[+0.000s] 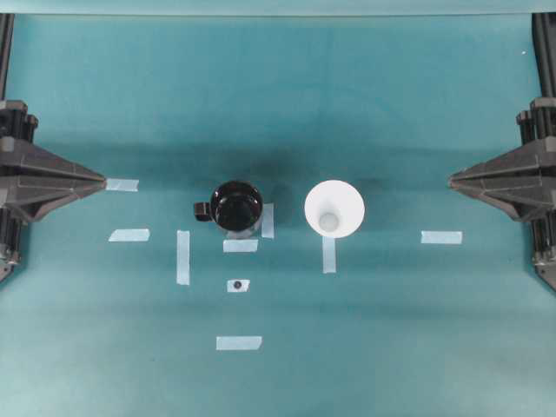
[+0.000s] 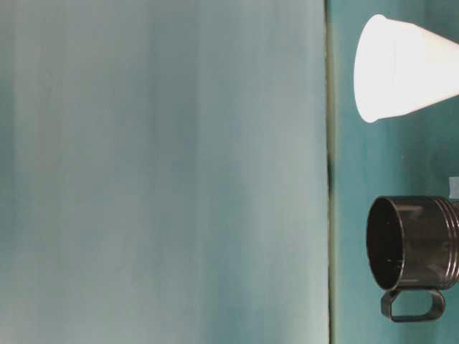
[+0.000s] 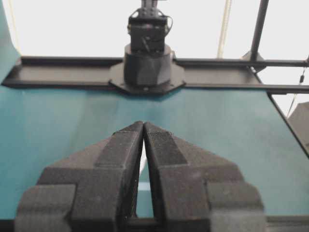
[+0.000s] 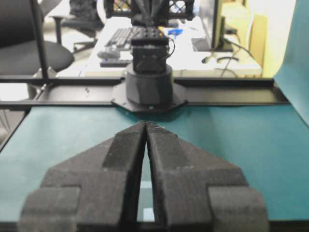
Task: Holding the cup holder with the left arm, the right arm places the cup into the cup holder.
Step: 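Move both grippers from rest toward the black holder and white cup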
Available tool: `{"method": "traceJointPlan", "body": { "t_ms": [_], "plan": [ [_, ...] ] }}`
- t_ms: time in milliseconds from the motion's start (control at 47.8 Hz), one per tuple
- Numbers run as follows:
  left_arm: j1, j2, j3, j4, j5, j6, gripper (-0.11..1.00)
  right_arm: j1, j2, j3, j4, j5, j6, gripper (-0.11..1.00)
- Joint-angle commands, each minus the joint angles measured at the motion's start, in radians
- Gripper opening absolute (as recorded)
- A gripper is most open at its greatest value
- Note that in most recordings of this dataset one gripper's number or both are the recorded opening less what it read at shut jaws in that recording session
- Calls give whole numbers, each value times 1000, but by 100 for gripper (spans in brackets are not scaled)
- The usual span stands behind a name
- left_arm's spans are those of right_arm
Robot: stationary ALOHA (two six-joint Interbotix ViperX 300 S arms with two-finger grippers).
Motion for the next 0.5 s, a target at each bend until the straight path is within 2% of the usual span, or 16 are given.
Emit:
{"method": "traceJointPlan", "body": {
  "t_ms": [0, 63, 105, 167, 293, 481],
  "plan": [
    [9, 32, -35, 8, 34, -25, 16, -3, 8, 2, 8, -9, 3, 16],
    [12, 48, -49, 8, 64, -28, 10, -5, 8, 17, 48, -14, 18, 16],
    [14, 55, -55, 9, 74, -28, 4, -5, 8, 23, 74, -17, 38, 10],
    [12, 66, -60, 9, 86, -26, 3, -5, 8, 23, 97, -14, 78, 4],
    [14, 77, -63, 9, 124, -29, 3, -5, 8, 21, 98, 3, 129, 2],
    [14, 115, -84, 9, 209, -28, 3, -17, 18, -15, 98, 117, 135, 2]
  ]
}}
